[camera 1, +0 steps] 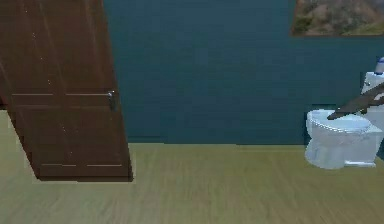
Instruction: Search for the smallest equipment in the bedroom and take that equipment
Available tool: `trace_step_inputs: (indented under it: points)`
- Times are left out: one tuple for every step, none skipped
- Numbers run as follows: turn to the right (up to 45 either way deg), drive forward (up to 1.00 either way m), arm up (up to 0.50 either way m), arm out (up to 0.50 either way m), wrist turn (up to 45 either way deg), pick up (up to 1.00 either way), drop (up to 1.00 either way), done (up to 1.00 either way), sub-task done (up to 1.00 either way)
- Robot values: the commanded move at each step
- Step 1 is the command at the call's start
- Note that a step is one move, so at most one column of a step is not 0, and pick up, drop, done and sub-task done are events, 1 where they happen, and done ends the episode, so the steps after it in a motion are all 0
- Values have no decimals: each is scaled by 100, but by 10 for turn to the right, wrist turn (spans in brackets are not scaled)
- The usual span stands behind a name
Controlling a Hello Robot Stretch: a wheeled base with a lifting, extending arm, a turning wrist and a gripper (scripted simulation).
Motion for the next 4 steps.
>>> trace_step_inputs:
  points:
    - [-420, 0, 0, 0, 0, 0, 0, 0, 0]
    - [0, 45, 0, 0, 0, 0, 0, 0, 0]
    - [-450, 0, 0, 0, 0, 0, 0, 0, 0]
    - [0, 100, 0, 0, 0, 0, 0, 0, 0]
